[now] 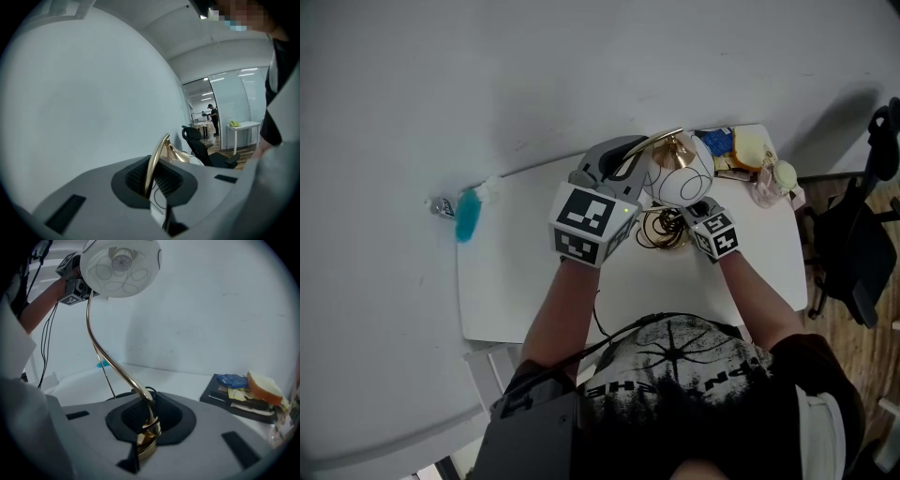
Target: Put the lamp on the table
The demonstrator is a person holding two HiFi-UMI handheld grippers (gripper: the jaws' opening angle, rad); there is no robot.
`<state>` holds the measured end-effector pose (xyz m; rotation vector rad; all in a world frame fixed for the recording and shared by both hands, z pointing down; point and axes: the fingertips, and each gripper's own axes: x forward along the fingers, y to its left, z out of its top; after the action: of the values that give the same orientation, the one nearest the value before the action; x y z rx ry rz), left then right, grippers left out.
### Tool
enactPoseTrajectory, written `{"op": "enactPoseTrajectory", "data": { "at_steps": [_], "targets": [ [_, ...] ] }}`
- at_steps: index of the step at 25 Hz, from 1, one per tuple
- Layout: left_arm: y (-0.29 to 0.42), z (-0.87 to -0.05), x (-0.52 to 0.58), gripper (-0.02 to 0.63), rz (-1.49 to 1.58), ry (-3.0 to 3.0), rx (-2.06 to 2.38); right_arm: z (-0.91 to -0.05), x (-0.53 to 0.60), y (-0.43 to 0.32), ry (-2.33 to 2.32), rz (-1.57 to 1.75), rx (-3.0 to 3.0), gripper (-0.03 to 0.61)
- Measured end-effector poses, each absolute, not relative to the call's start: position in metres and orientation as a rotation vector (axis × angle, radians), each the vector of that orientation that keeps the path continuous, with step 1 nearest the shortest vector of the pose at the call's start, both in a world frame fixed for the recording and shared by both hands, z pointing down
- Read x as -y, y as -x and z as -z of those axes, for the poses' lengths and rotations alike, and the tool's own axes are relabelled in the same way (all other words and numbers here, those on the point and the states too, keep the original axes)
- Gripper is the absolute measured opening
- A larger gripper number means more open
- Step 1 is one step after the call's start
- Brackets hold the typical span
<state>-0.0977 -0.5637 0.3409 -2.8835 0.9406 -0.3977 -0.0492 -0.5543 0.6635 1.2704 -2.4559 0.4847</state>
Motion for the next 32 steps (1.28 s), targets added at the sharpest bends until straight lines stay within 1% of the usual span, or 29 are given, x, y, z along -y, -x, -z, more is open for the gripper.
{"op": "enactPoseTrajectory", "data": {
  "at_steps": [12,26,28,30,32],
  "targets": [
    [0.078,-0.341,0.550,0.017,0.426,2.860,-0.873,-0.669,0.552,0.048,-1.227,-0.497,2.453,0.021],
    [0.074,-0.343,0.540,0.017,0.433,2.834,-0.861,-0.673,0.550,0.048,-1.230,-0.530,2.468,0.024],
    [0.073,-0.343,0.540,0.017,0.437,2.831,-0.862,-0.673,0.550,0.046,-1.239,-0.548,2.471,0.040],
    [0.073,-0.343,0.540,0.018,0.440,2.838,-0.863,-0.674,0.549,0.046,-1.237,-0.562,2.475,0.075],
    [0.074,-0.342,0.540,0.020,0.438,2.841,-0.871,-0.673,0.548,0.047,-1.225,-0.561,2.477,0.089]
  ]
}}
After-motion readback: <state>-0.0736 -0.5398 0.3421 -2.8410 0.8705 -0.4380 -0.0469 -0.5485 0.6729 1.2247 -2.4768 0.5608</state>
